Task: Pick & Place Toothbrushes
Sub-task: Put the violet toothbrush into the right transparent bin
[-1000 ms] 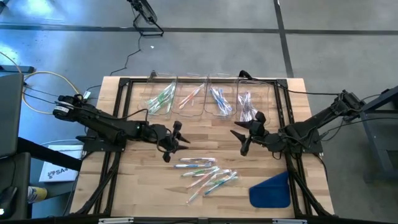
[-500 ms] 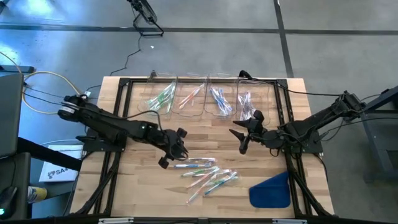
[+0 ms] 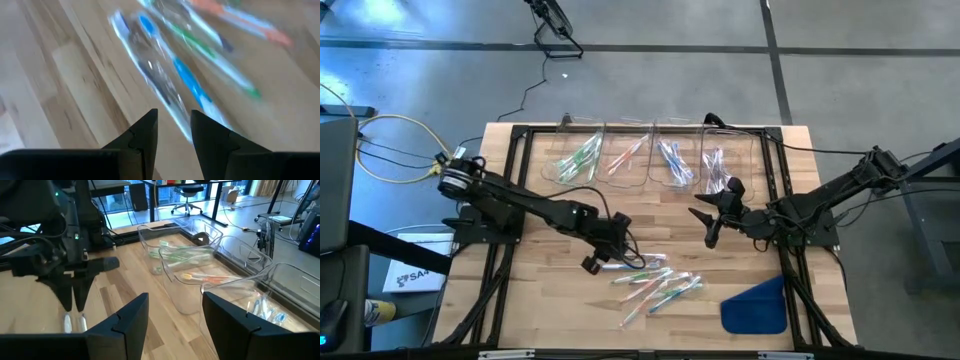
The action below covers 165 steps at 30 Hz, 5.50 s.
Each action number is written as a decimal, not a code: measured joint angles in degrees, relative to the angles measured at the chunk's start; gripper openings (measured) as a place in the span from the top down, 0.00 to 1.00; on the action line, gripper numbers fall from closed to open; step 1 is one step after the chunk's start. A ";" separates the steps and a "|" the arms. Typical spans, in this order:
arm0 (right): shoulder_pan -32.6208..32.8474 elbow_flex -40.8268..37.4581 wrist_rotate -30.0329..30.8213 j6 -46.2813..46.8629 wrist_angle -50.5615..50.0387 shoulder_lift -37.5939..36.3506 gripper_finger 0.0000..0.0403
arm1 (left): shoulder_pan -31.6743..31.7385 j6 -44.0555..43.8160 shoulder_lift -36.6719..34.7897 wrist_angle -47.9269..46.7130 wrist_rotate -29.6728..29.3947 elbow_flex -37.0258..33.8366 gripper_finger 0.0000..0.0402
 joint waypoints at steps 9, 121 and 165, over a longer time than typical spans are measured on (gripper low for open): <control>0.00 0.00 0.00 0.11 -1.02 0.00 0.55 | -0.02 -5.62 4.30 1.02 0.07 0.14 0.72; -5.48 0.33 -18.66 -30.51 30.73 1.35 0.55 | 16.44 -5.45 -4.61 54.59 12.24 0.03 0.96; -8.57 0.33 -21.78 -29.81 40.13 7.00 0.97 | 16.50 4.86 -4.70 53.31 10.77 0.07 0.75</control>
